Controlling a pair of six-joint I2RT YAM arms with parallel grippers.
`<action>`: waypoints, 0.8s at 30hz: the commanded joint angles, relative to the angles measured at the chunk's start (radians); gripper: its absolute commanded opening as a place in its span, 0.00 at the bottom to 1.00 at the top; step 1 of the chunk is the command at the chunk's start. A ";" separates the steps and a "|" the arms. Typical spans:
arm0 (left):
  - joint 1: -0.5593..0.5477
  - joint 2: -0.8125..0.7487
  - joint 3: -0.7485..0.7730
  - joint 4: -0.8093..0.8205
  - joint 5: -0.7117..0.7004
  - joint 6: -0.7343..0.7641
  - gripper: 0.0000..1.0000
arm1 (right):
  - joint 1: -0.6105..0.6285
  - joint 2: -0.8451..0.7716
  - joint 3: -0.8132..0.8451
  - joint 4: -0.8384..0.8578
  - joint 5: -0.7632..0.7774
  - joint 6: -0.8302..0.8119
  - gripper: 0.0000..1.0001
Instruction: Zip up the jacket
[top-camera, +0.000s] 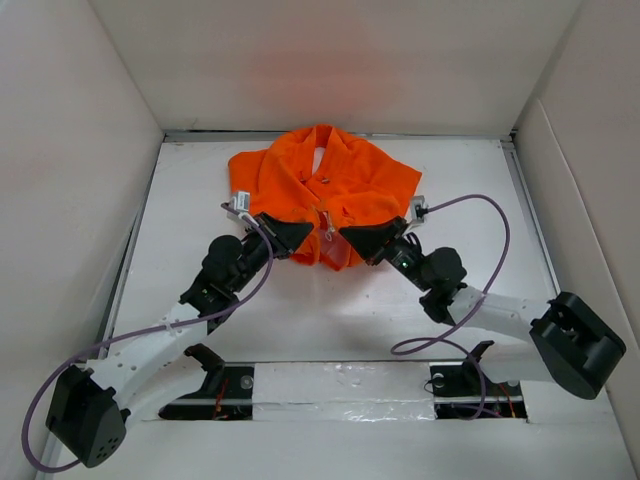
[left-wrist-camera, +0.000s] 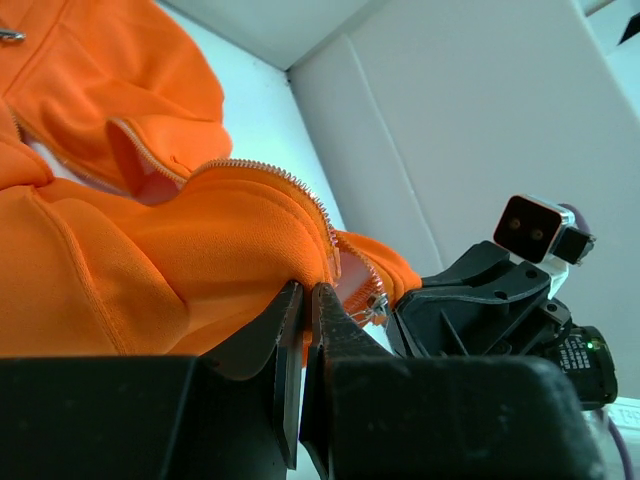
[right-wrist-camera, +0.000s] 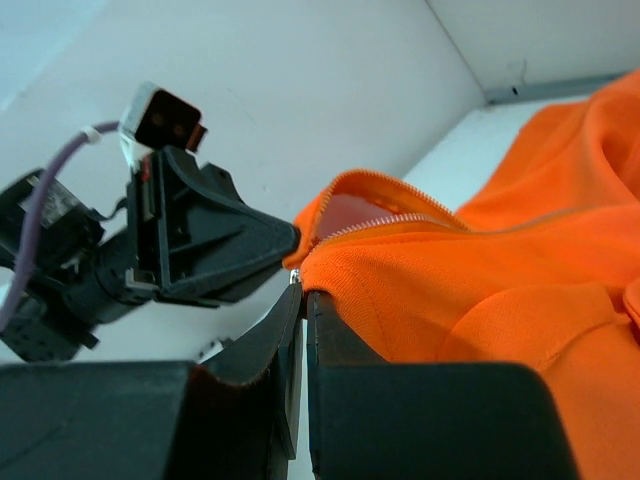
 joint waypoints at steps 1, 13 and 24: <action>-0.004 0.006 0.014 0.150 0.034 -0.037 0.00 | 0.016 0.006 0.063 0.164 0.041 0.010 0.00; -0.004 0.003 0.011 0.188 0.072 -0.057 0.00 | 0.025 0.034 0.098 0.152 0.061 0.013 0.00; -0.004 0.001 0.003 0.219 0.124 -0.067 0.00 | 0.025 0.037 0.121 0.109 0.043 -0.005 0.00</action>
